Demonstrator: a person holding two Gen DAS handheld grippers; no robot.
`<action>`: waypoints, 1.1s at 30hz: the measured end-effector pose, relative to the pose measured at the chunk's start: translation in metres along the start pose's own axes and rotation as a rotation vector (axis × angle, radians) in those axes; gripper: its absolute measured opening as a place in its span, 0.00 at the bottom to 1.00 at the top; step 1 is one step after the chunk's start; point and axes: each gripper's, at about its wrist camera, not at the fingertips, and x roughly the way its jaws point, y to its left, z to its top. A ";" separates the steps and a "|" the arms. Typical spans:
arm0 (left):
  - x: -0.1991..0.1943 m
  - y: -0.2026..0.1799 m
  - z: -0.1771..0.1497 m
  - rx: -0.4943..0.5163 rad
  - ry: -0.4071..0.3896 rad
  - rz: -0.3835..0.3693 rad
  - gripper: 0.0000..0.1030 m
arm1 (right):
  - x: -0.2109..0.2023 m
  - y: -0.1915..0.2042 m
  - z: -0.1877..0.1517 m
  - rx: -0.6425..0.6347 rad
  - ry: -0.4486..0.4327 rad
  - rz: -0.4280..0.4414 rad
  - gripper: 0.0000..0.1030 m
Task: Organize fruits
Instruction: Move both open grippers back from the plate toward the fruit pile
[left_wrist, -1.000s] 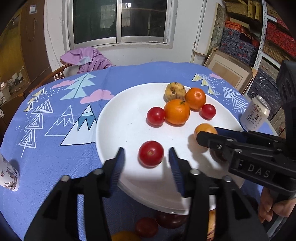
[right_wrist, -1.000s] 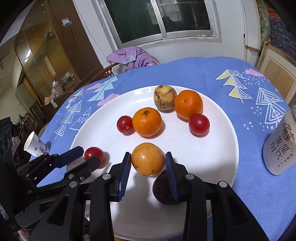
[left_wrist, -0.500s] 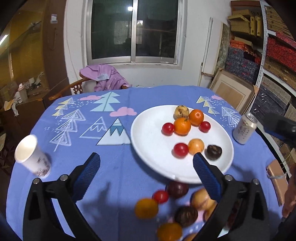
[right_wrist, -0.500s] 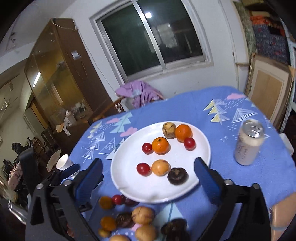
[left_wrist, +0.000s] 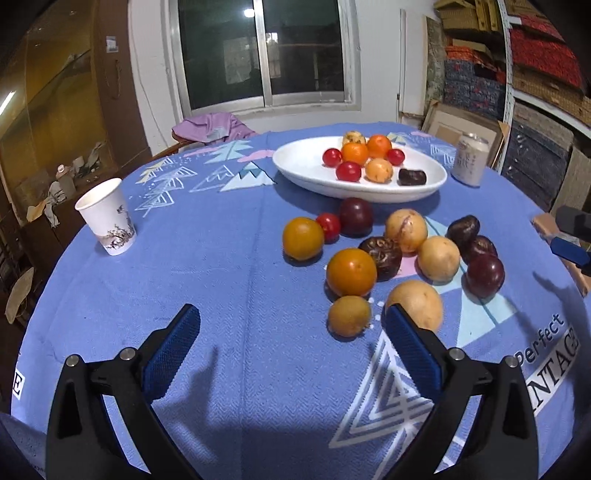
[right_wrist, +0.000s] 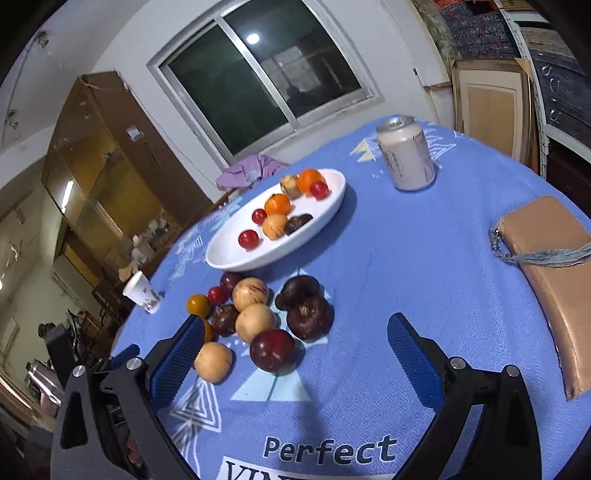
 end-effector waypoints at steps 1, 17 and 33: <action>0.003 0.000 0.002 0.001 0.014 -0.006 0.96 | 0.002 0.003 -0.004 -0.018 0.015 -0.009 0.97; 0.032 0.018 0.008 -0.065 0.122 0.009 0.96 | 0.026 0.037 -0.026 -0.247 0.093 -0.099 0.97; 0.026 0.005 0.007 0.030 0.102 -0.055 0.96 | 0.030 0.048 -0.030 -0.310 0.116 -0.089 0.97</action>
